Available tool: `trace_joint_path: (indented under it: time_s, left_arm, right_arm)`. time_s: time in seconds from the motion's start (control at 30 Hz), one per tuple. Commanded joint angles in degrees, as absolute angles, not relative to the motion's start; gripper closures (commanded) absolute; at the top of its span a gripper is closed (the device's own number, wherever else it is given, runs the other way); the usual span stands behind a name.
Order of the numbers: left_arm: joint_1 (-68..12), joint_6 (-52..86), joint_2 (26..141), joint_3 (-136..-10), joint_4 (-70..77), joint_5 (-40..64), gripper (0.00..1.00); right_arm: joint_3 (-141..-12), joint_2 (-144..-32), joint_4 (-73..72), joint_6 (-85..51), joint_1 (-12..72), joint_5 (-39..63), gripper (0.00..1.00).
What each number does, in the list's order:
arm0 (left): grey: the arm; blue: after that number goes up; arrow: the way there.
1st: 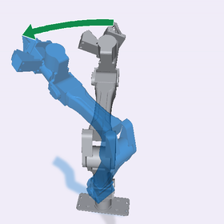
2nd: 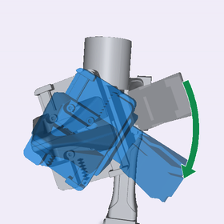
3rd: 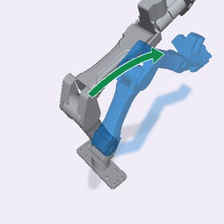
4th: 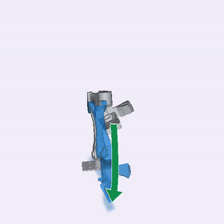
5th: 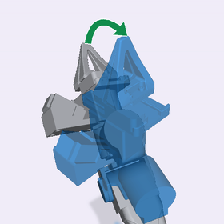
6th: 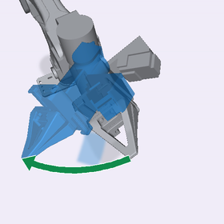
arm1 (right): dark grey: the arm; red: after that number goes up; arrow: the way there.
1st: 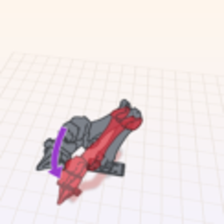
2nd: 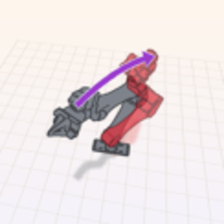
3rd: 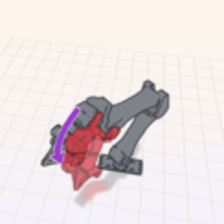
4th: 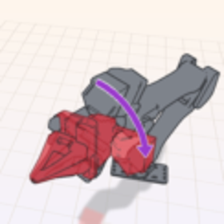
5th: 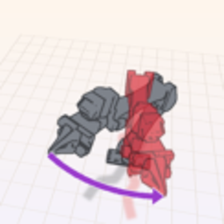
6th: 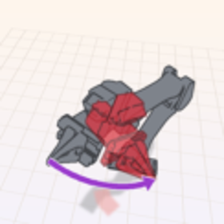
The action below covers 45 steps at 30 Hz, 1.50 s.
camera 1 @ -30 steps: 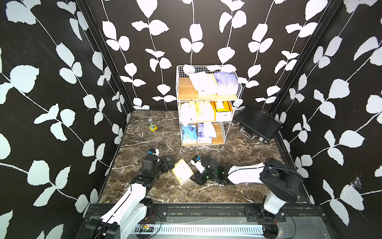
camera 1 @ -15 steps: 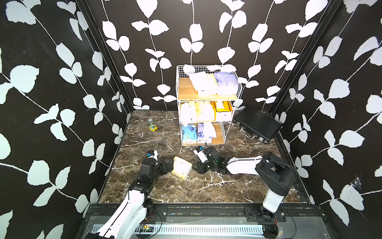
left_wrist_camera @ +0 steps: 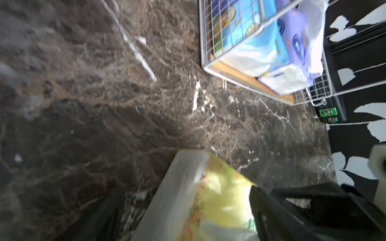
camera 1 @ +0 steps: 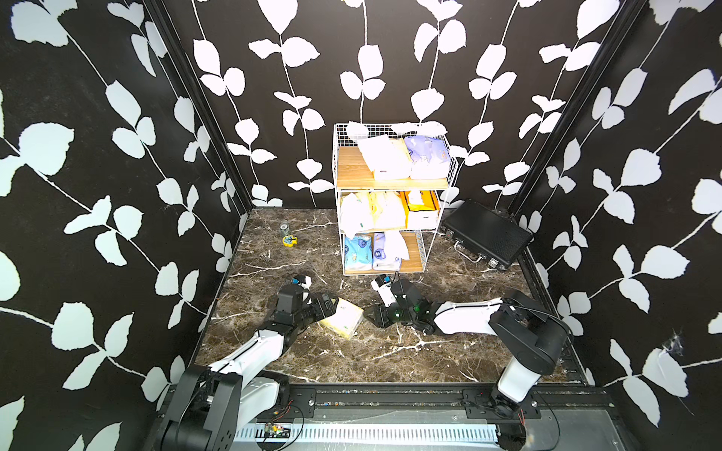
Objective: Remove the tissue boxes from the shelf
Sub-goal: Adjust the box of tissues at the center of the board, then pick up a box of tissues from the shelf.
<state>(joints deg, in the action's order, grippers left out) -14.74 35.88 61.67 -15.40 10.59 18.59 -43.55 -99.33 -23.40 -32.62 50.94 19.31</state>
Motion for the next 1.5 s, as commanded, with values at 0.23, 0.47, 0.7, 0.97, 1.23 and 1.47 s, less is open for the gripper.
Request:
trace_joint_path:
  time_s: [0.23,0.47,0.7,0.97,1.23,1.47]
  left_arm:
    - [-15.29,36.73,32.66,-11.09,-9.54,14.82,0.01]
    - [-15.28,36.90,17.36,-11.13,-21.59,11.19,0.01]
    - [-15.27,30.28,23.61,-25.32,-20.12,6.72,0.01]
    - [-15.38,28.42,48.37,-43.34,-10.98,12.35,0.01]
    - [-15.38,29.09,57.42,-48.54,-2.97,14.88,0.01]
    - [-15.38,31.10,62.08,-48.52,2.20,16.79,0.01]
  right_arm:
    - [-49.84,-106.47,-29.82,-35.95,53.07,21.93,0.58]
    - [-51.77,-106.47,-27.01,-34.82,54.13,20.71,0.58]
    - [-55.91,-88.17,-0.57,-25.26,53.86,6.23,0.57]
    - [-66.22,-73.46,13.03,-21.12,50.59,-2.58,0.56]
    - [-87.11,-74.33,23.44,-20.42,43.55,-6.53,0.52]
    - [-96.50,-78.10,20.33,-21.62,38.45,-8.83,0.51]
